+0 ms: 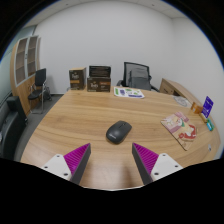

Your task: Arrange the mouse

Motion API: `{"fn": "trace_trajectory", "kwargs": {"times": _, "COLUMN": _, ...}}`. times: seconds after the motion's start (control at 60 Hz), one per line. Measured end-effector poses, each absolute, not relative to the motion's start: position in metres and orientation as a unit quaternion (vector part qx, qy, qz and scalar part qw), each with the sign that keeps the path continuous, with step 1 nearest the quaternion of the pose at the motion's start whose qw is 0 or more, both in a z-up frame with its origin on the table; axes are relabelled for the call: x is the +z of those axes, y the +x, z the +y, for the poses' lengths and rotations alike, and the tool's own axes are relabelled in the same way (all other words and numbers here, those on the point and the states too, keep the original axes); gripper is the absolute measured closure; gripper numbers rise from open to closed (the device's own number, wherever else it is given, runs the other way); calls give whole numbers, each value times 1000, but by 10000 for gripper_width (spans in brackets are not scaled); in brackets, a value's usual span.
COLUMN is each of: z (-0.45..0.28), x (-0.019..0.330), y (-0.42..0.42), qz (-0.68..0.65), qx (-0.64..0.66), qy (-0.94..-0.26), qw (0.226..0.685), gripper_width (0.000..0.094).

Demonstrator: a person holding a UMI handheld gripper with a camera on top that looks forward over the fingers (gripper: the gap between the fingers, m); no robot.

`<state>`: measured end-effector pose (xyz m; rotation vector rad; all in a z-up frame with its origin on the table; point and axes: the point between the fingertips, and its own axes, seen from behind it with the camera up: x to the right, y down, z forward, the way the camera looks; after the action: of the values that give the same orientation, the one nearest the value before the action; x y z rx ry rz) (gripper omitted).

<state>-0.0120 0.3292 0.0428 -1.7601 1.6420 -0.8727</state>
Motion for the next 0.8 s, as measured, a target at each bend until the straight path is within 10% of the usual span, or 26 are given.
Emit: {"fn": "trace_trajectory", "kwargs": {"times": 0.8, "z": 333, "x": -14, "y": 116, "qz": 627, "qx": -296, "qy": -665, "qw": 279, "gripper_width": 77}}
